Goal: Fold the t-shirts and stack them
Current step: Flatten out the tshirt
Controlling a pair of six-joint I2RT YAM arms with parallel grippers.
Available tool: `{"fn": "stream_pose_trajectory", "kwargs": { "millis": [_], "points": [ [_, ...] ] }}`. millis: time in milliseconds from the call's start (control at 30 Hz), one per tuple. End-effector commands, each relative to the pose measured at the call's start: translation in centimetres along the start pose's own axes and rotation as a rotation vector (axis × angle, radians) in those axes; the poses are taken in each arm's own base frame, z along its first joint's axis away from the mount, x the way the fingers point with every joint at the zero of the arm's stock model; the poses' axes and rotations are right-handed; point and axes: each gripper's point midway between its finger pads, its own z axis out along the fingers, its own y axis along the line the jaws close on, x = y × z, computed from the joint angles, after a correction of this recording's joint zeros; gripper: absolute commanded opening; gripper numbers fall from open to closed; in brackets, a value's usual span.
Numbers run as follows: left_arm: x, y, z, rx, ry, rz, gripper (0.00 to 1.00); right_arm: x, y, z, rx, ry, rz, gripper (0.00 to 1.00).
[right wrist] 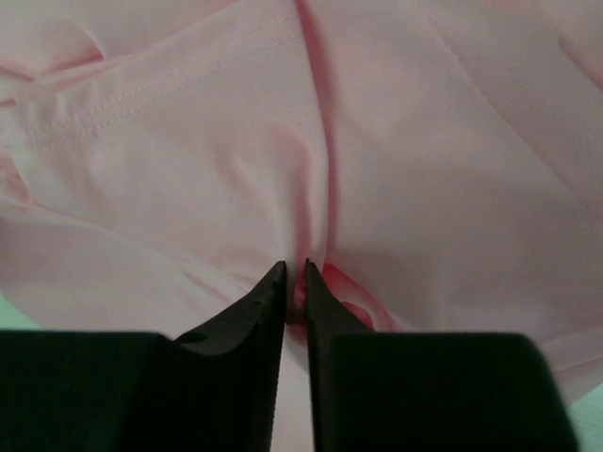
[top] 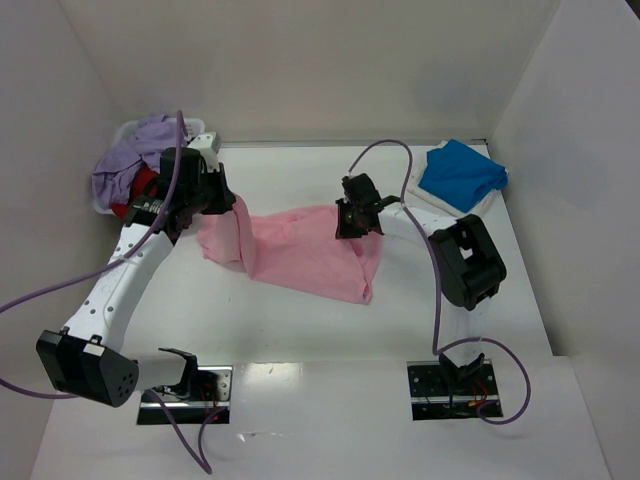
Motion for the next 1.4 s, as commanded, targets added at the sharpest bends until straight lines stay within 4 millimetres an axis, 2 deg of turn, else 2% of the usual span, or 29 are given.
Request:
{"fn": "stream_pose_trajectory", "kwargs": {
  "millis": [0,67,133,233,300,333,367,433,467,500,533,567,600,667,733,767,833,900,967,1033,1067,1100,1267,1333,1367],
  "points": [
    [-0.6,0.0,-0.1,0.012,-0.018,0.024,0.0,-3.0,0.2,0.0,0.028,-0.087,-0.013,0.14],
    [-0.7,-0.1,-0.4,0.015,-0.027,0.025,0.0,-2.7,-0.2,0.1,0.052,-0.073,-0.012,0.0],
    [-0.6,0.1,-0.4,0.004,-0.02,0.024,0.0,-2.9,-0.6,0.1,0.074,-0.084,-0.012,0.0],
    [-0.8,0.4,-0.7,-0.002,-0.031,0.02,0.0,-4.2,-0.4,-1.9,0.09,-0.13,0.0,0.0],
    [-1.6,0.5,-1.0,-0.005,-0.051,0.016,0.0,-6.7,0.8,-5.0,0.071,-0.192,0.0,0.0],
    [-1.7,0.8,-1.0,-0.012,-0.054,0.011,0.0,-9.4,1.6,-7.1,0.051,-0.253,-0.001,0.0],
    [-2.9,1.0,-1.5,-0.017,-0.082,0.006,0.0,-11.4,1.7,-9.9,0.041,-0.309,-0.01,0.0],
    [-3.1,1.3,-1.5,-0.026,-0.08,0.01,0.0,-14.6,2.2,-13.7,0.021,-0.403,-0.007,0.0],
    [-4.6,1.5,-2.2,-0.031,-0.117,0.005,0.0,-17.4,3.0,-16.9,-0.003,-0.486,0.001,0.0],
    [-5.5,2.1,-2.6,-0.044,-0.141,-0.004,0.0,-19.0,2.2,-19.9,0.003,-0.54,0.021,0.0],
    [-6.2,2.3,-2.7,-0.05,-0.155,0.002,0.0,-21.2,2.6,-23.1,-0.013,-0.622,0.017,0.0],
    [-8.1,2.1,-3.9,-0.049,-0.205,0.013,0.0,-22.1,2.5,-25.2,-0.019,-0.67,0.023,0.0],
    [-9.3,2.3,-4.6,-0.061,-0.238,0.011,0.0,-23.0,2.5,-28.7,-0.031,-0.741,0.02,0.0],
    [-11.2,2.7,-5.3,-0.083,-0.281,0.038,0.0,-24.3,1.8,-33.2,-0.027,-0.833,0.014,0.0],
    [-14.0,2.8,-7.3,-0.105,-0.367,0.049,0.0,-24.4,1.5,-37.4,-0.031,-0.908,0.007,0.0],
    [-14.9,2.7,-7.9,-0.111,-0.398,0.059,0.0,-24.5,0.4,-38.6,-0.011,-0.935,0.02,0.0],
    [-16.8,2.8,-8.8,-0.134,-0.456,0.067,0.0,-24.3,-0.2,-41.3,0.004,-0.988,0.021,0.0],
    [-17.9,3.0,-9.5,-0.157,-0.485,0.072,0.0,-24.0,-1.8,-42.3,0.039,-1.004,0.04,0.0],
    [-18.7,3.4,-10.4,-0.192,-0.516,0.064,0.0,-23.5,-2.0,-43.9,0.041,-1.041,0.042,0.0],
    [-19.9,3.3,-12.4,-0.204,-0.59,0.069,0.0,-23.1,-2.3,-45.6,0.064,-1.082,0.057,0.0],
    [-20.2,3.4,-12.5,-0.213,-0.601,0.066,0.0,-23.0,-2.4,-45.3,0.067,-1.073,0.058,0.0],
    [-20.6,3.2,-13.5,-0.208,-0.625,0.067,0.0,-23.0,-2.4,-46.1,0.072,-1.098,0.062,0.0],
    [-22.4,2.0,-17.1,-0.183,-0.712,0.082,0.0,-22.0,-1.5,-47.7,0.037,-1.108,0.044,0.0],
    [-22.4,0.9,-18.6,-0.138,-0.732,0.098,0.0,-21.2,-1.5,-47.6,0.031,-1.101,0.04,0.0],
    [-22.3,0.6,-19.1,-0.121,-0.741,0.104,0.0,-20.9,-1.1,-48.3,0.01,-1.112,0.04,0.0]
  ]
}}
